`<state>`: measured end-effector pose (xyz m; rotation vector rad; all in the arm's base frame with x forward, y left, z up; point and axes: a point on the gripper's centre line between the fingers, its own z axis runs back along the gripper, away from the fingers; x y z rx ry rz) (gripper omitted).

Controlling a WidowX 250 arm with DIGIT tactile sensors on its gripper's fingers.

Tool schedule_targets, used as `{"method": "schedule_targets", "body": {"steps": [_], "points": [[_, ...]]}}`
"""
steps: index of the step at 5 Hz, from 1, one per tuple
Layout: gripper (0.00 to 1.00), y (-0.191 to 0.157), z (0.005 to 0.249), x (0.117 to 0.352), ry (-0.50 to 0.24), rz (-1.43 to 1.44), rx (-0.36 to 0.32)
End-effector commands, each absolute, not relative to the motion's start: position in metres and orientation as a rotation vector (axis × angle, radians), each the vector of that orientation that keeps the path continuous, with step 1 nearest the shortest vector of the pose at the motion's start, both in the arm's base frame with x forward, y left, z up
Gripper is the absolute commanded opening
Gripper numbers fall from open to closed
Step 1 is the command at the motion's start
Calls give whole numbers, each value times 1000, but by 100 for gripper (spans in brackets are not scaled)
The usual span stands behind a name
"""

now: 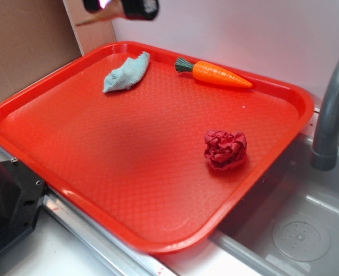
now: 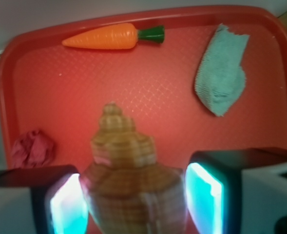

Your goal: Grab the shell.

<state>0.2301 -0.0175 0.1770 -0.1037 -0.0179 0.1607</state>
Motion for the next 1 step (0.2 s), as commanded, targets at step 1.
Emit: {"method": "schedule_targets", "body": {"steps": [1], "points": [[0,-16,178,211,-56,90,-96]]}}
